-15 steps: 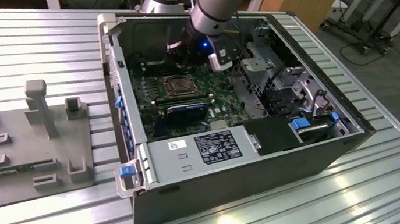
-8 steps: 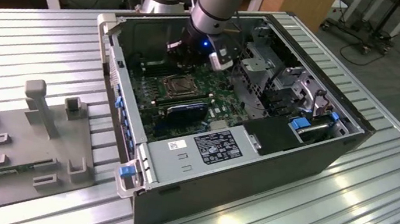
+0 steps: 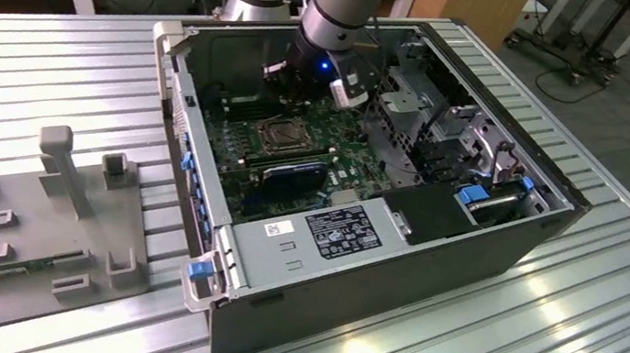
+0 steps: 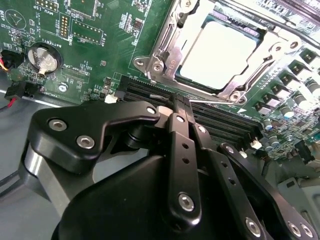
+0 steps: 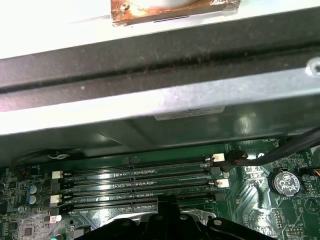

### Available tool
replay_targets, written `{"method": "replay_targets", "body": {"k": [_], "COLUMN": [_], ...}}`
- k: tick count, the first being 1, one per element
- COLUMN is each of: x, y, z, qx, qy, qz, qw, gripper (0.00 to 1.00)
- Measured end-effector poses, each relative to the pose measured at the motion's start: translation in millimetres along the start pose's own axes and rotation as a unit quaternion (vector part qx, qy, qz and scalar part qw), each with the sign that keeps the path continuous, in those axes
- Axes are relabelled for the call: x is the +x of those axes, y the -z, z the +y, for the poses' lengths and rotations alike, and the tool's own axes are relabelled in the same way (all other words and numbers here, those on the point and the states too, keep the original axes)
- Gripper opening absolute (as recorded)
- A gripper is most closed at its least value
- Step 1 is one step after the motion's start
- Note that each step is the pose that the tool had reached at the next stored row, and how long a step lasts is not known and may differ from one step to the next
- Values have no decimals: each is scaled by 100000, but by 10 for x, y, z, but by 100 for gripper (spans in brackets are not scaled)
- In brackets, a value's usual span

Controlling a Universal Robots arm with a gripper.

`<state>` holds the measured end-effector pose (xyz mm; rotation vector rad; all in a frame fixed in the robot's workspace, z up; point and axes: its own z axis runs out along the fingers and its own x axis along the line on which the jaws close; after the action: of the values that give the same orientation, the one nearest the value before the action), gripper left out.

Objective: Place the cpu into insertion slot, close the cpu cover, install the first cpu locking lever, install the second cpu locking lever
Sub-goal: 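Install the first cpu locking lever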

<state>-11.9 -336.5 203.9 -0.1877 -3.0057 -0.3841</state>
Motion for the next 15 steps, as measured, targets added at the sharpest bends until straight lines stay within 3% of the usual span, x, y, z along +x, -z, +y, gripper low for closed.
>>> {"method": "replay_targets", "body": {"k": [9, 15], "x": [13, 60], "y": [-14, -19], "z": [54, 51], "qx": [103, 99], "qy": [-10, -8], "qz": [-23, -140], "qw": [100000, 100000], "gripper": [11, 11]}}
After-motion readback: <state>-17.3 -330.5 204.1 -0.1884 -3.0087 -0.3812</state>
